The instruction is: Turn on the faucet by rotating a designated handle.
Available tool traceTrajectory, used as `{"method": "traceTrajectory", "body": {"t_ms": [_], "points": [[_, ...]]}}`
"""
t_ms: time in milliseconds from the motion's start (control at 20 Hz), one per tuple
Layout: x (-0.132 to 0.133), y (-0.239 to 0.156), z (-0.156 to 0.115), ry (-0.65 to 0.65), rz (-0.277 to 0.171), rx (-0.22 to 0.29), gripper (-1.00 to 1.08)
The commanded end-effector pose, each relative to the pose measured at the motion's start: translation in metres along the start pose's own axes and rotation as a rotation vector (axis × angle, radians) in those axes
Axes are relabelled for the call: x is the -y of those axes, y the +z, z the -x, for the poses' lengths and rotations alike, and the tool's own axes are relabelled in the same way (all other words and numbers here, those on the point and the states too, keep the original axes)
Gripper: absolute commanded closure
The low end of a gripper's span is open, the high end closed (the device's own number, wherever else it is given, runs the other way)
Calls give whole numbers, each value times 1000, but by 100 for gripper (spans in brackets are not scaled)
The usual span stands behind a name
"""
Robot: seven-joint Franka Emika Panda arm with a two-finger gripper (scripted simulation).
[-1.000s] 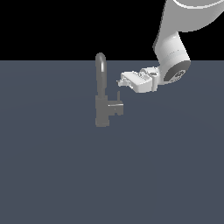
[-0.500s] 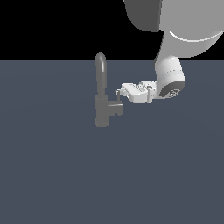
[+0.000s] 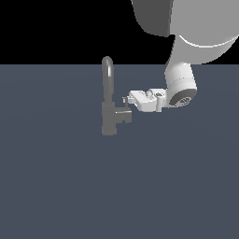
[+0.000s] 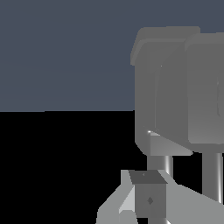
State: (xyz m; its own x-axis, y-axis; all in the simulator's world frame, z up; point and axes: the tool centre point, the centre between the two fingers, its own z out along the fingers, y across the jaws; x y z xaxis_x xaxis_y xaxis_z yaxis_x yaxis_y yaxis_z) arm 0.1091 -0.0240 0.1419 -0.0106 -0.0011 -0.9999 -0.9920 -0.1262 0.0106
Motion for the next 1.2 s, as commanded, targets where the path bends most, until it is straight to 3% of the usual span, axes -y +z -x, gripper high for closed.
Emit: {"method": "traceTrajectory", "body": {"t_ms": [0,1150], "points": [[-3,0,1,0,0,0,108],[-46,0,12,-1,0,0,108]]}}
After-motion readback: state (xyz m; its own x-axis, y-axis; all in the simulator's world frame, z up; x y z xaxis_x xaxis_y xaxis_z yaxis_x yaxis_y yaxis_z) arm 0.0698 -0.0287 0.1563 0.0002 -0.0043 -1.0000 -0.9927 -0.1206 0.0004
